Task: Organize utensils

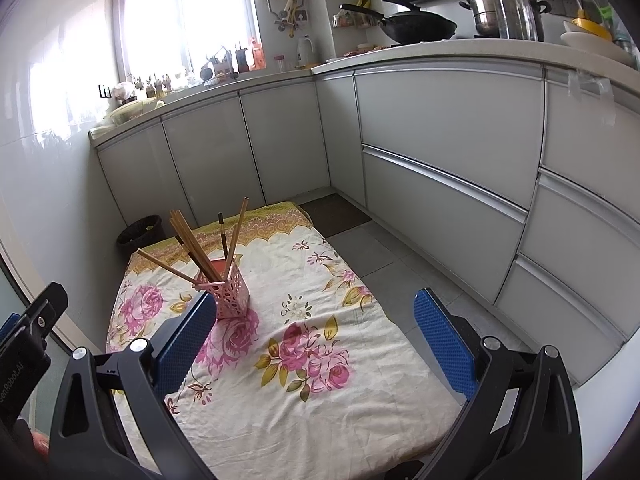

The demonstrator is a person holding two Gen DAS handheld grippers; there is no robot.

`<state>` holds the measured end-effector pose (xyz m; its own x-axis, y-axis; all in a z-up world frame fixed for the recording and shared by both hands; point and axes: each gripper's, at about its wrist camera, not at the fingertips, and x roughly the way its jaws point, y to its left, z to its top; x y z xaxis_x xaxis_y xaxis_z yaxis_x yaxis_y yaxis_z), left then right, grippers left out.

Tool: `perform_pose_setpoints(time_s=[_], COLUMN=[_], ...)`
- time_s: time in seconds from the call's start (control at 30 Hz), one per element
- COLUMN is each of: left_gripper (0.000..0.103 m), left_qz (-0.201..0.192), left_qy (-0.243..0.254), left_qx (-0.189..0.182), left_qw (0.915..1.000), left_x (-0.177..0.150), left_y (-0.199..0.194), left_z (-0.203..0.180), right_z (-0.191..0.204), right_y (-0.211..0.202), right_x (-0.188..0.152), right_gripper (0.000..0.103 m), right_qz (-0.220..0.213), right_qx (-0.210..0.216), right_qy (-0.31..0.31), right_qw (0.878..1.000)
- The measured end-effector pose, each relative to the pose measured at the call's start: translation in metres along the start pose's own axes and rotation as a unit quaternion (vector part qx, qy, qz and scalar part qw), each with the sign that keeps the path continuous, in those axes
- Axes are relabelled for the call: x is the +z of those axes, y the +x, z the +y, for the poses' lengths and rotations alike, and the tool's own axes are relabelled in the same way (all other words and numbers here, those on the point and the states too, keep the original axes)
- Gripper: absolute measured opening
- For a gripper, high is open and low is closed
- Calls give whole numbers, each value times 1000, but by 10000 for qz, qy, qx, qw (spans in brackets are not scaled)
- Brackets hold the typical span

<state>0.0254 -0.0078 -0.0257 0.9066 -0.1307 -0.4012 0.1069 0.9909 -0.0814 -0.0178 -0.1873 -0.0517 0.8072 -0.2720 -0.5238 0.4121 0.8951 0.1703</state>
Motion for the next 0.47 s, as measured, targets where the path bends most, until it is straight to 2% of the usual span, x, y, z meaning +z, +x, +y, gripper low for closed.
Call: perform_pose_setpoints(time_s=[0.13,0.47], left_gripper=[94,96], left_qz=[-59,171], left_qy=[64,407], left_qx=[13,148], left_qw=[10000,9989], left_x=[2,-2], left_y=[3,15], left_z=[2,-7], right_z=[0,-1], right_y=[3,8], right_x=[0,0], right_gripper=[96,96], right_qz=[19,43], right_qx=[-2,34], right_qy=[26,85], right_qw=[10000,9999])
